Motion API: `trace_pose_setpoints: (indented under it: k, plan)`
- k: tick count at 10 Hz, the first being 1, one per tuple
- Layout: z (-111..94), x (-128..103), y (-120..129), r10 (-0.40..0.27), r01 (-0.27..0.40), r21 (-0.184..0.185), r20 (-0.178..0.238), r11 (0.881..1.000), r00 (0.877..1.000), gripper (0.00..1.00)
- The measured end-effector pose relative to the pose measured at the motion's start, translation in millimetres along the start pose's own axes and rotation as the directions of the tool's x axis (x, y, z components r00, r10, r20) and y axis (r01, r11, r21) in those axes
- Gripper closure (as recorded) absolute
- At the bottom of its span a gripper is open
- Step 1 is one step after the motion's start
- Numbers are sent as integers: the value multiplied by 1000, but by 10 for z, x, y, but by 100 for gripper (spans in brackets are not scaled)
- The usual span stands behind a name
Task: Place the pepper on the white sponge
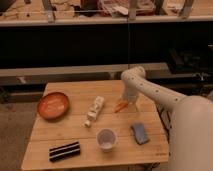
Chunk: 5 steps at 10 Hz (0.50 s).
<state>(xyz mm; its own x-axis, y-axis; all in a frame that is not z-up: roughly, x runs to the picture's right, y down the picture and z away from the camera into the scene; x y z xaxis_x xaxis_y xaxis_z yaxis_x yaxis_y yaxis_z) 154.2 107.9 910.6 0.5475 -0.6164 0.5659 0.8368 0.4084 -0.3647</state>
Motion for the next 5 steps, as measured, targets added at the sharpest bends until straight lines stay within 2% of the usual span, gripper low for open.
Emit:
trace_pose_setpoints:
  k: [5]
  plan:
    - [89, 101, -93, 4, -4, 36, 0, 999, 1000, 20]
